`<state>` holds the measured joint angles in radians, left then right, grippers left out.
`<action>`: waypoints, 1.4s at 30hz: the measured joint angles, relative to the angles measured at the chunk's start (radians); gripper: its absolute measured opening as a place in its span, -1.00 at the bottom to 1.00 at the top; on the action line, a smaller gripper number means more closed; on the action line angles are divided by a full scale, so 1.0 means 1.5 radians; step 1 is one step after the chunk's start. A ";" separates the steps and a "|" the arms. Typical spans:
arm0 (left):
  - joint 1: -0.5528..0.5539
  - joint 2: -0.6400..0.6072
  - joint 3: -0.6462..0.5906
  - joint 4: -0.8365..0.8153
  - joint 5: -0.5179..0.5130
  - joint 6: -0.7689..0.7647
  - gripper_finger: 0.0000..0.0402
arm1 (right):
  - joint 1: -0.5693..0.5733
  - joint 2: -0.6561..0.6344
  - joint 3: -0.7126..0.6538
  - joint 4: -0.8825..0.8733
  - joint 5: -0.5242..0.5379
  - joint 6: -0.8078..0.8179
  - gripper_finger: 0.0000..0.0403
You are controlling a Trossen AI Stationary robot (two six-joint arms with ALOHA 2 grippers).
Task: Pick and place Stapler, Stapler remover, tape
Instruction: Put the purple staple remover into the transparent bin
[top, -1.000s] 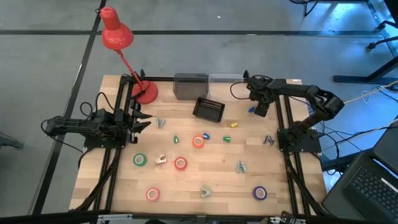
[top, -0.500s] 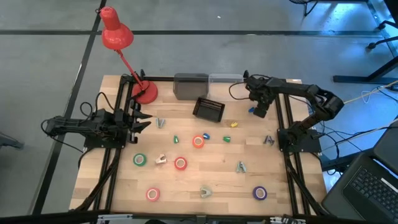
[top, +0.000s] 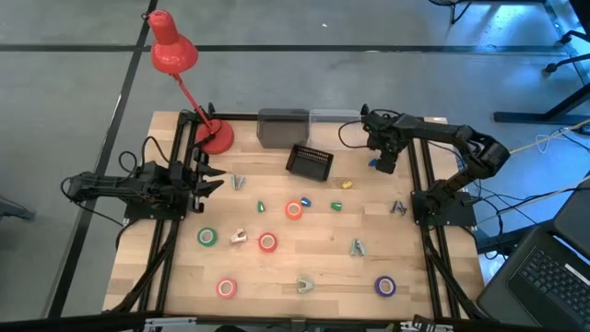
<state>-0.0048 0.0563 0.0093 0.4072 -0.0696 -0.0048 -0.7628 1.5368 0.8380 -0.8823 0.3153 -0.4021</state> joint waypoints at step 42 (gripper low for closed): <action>0.000 0.000 0.000 0.002 0.000 0.006 -0.43 | 0.114 0.006 0.233 0.073 -0.084 0.043 -0.82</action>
<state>-0.0047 0.0563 0.0093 0.4106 -0.0692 0.0039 -0.5922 1.5451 1.1874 -0.7729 0.1894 -0.3381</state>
